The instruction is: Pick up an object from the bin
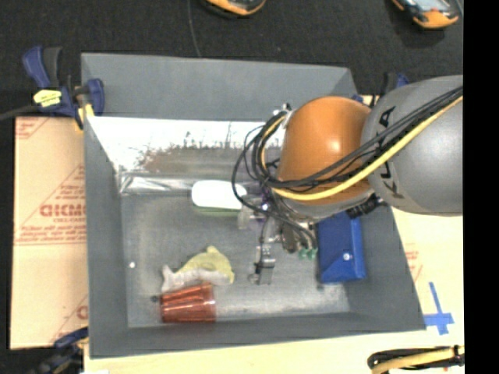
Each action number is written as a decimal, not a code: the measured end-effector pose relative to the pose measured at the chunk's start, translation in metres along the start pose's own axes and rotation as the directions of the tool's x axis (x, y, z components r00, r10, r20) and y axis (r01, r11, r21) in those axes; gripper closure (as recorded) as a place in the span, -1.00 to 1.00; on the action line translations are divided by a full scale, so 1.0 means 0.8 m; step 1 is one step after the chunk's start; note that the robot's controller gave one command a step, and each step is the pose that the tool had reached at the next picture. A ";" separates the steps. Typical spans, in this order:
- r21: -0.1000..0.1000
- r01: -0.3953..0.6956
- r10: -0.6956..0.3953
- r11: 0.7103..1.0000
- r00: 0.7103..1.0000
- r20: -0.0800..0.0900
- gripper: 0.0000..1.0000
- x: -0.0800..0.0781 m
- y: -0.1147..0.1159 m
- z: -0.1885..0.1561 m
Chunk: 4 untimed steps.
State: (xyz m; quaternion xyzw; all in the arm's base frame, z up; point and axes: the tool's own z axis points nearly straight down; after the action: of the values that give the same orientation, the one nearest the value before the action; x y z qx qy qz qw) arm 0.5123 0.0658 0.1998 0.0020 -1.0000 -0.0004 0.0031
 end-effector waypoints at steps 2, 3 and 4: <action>0.003 0.128 -0.128 0.992 0.992 0.017 -1.00 -0.012 0.029 0.035; 0.000 0.165 -0.165 0.986 0.986 0.008 -1.00 0.007 0.094 0.071; -0.002 0.042 -0.042 0.999 0.999 0.010 -1.00 0.003 0.100 0.107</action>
Offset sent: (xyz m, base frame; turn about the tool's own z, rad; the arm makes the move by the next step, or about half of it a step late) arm 0.0149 0.0719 -0.0946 -0.3665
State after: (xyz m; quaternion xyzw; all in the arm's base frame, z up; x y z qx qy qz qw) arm 0.5093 0.1460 0.1141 0.0229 -0.9997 -0.0014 -0.0017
